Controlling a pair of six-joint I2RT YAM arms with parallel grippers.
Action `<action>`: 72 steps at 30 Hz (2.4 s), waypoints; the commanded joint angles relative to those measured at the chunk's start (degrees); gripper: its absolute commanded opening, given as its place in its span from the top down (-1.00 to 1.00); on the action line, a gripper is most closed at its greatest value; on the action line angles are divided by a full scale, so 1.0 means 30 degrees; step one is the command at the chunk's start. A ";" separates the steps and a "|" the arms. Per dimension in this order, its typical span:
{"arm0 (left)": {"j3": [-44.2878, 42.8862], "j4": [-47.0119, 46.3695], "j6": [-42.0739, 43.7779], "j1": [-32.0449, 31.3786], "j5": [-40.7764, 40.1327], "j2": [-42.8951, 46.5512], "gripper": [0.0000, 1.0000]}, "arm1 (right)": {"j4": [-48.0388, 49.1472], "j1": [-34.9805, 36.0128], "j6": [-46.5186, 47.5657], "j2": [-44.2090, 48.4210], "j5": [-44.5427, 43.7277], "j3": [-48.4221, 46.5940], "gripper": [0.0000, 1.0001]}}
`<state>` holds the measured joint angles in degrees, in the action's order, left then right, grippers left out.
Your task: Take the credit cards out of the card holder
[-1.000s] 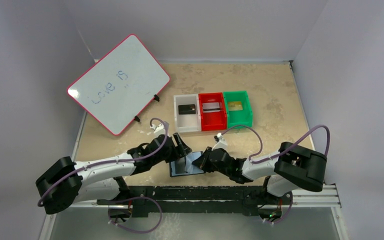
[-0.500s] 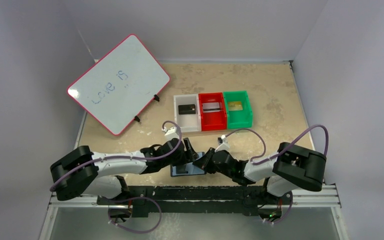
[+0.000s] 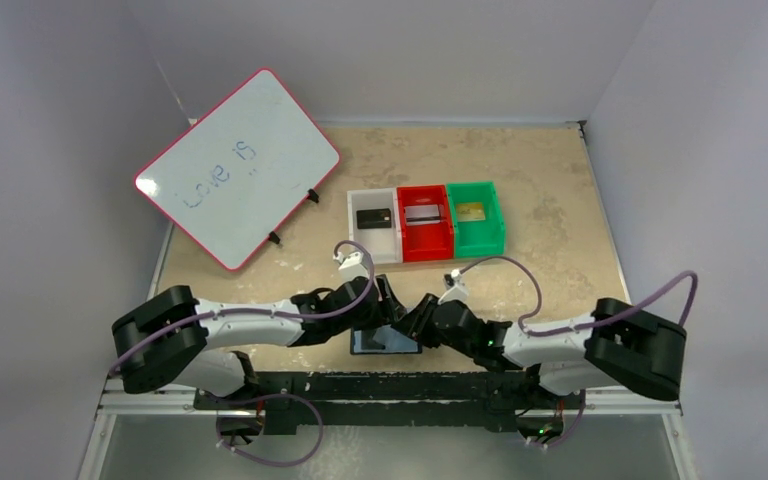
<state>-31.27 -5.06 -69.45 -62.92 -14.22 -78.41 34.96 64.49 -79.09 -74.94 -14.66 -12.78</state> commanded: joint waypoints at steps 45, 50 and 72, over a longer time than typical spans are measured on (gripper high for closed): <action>-0.0733 1.0148 -0.2610 -0.1570 -0.9774 0.7790 -0.27 | -0.3856 -0.0051 0.5618 0.6696 0.0980 -0.2430 0.19; 0.0737 0.8190 -0.0964 -0.1587 -0.8158 0.9781 -0.23 | -0.2123 -0.0054 0.5314 0.2790 0.2334 -0.3254 0.21; -0.0073 0.4701 0.0913 -0.1585 -0.3803 0.3743 0.00 | -0.1647 -0.0080 0.2965 -0.1333 0.2210 -0.2806 0.39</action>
<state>-29.12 12.29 -68.25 -67.57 -26.68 -65.84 28.23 64.42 -68.60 -78.50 -6.46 -21.43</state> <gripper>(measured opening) 0.507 0.310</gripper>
